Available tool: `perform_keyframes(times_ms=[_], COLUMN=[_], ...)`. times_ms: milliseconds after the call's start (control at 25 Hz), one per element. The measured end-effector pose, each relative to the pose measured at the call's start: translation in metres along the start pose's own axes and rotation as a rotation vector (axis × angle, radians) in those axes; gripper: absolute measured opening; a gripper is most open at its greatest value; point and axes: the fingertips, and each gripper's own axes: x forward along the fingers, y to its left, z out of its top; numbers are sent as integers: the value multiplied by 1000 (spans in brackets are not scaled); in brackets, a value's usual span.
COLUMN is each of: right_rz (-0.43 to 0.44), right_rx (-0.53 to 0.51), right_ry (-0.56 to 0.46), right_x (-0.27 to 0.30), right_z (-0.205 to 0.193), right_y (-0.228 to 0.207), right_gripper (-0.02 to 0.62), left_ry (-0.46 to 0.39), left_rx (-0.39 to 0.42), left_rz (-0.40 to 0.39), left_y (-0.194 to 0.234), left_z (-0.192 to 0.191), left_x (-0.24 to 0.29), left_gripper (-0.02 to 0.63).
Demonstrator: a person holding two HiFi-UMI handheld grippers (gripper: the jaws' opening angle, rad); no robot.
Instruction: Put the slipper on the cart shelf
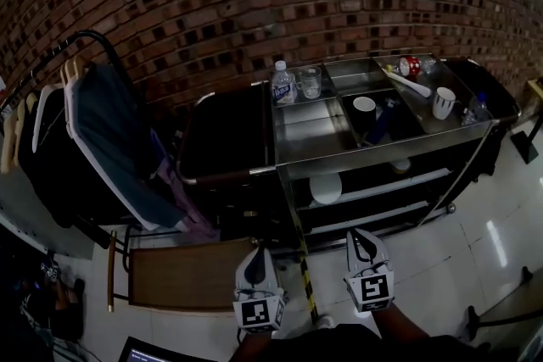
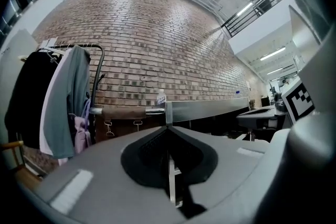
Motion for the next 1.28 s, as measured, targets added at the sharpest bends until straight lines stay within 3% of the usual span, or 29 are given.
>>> perform_keyframes(times_ms=[360, 880, 1280], right_rz=[-4, 41, 55], right_rx=[44, -24, -15], right_ry=[5, -25, -46], right_x=[-18, -23, -11], right_z=[4, 4, 12], right_y=[14, 31, 33], right_gripper=[2, 2, 2], left_ry=[-13, -33, -33], left_rx=[-3, 26, 36], left_rz=[-30, -46, -57], left_y=[-13, -23, -25], left_z=[6, 10, 13], left_x=[-16, -21, -15], left_gripper=[11, 11, 11])
